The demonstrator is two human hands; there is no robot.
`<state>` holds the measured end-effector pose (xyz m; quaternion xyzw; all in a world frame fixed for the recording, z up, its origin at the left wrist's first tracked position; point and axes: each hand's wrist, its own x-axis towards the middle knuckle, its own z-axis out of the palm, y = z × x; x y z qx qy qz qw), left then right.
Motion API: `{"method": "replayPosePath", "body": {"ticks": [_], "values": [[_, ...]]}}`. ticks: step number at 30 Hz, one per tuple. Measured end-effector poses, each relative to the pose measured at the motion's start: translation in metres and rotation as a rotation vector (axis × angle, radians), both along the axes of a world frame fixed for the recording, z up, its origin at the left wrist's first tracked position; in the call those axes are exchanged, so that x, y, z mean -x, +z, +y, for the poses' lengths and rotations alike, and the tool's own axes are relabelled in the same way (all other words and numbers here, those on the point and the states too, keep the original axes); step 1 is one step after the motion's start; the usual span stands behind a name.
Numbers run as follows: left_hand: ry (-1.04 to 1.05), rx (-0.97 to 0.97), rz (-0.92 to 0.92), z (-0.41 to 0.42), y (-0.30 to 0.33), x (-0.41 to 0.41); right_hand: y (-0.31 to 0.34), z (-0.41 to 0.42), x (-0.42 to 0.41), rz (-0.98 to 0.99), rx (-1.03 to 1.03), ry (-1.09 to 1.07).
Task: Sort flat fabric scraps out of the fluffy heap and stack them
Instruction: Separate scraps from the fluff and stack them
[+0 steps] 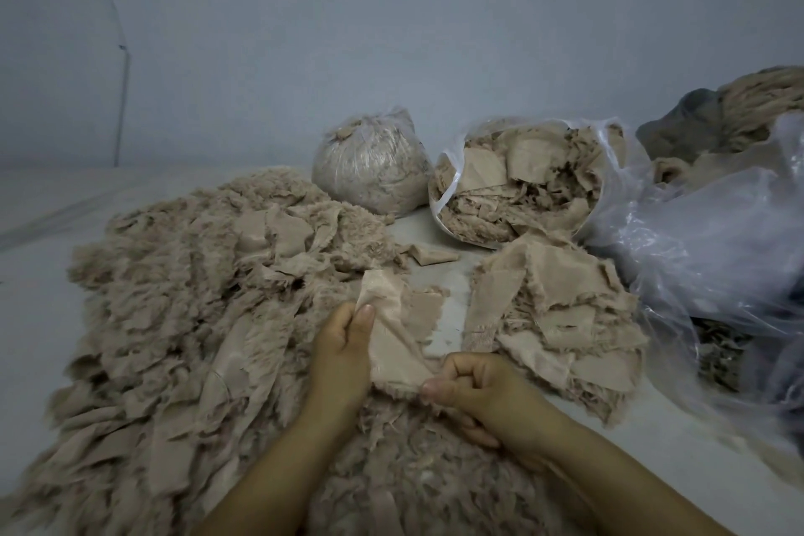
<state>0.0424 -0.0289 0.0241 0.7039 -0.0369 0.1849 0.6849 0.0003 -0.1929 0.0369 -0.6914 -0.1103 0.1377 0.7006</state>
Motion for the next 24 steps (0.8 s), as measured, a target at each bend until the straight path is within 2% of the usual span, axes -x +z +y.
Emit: {"method": "replayPosePath", "body": {"ticks": [3, 5, 6, 7, 9, 11, 14, 16, 18, 21, 24], "values": [[0.138, 0.051, 0.010, 0.002, 0.005, -0.003, 0.001, -0.007, 0.000, 0.003, 0.052, 0.114], [0.242, 0.093, 0.016, 0.013, 0.009, -0.007, 0.001, -0.012, 0.002, -0.009, 0.155, 0.229], [0.225, 0.083, 0.013, 0.020, 0.010, -0.006, 0.002, -0.014, 0.003, -0.030, 0.217, 0.263], [0.153, 0.053, 0.015, 0.022, 0.011, -0.004, 0.003, -0.014, 0.003, -0.069, 0.272, 0.250], [-0.080, -0.071, 0.022, 0.015, 0.011, 0.004, 0.004, -0.013, 0.000, -0.172, 0.315, 0.054], [-0.319, -0.247, -0.027, 0.003, 0.009, 0.012, 0.004, -0.011, -0.004, -0.192, 0.199, -0.150], [-0.489, -0.413, -0.133, -0.008, 0.002, 0.017, 0.000, -0.006, -0.004, -0.106, 0.000, -0.135], [-0.461, -0.466, -0.167, -0.007, -0.001, 0.017, -0.001, -0.003, 0.000, -0.117, -0.039, -0.142], [-0.345, -0.496, -0.155, -0.006, -0.001, 0.014, -0.002, -0.002, 0.000, -0.175, -0.065, -0.280], [-0.119, -0.375, -0.074, 0.002, 0.005, 0.004, -0.001, -0.005, -0.005, -0.187, -0.178, -0.466], [-0.046, -0.256, -0.029, 0.010, 0.008, 0.002, 0.005, -0.016, -0.010, -0.192, -0.251, -0.656]]}}
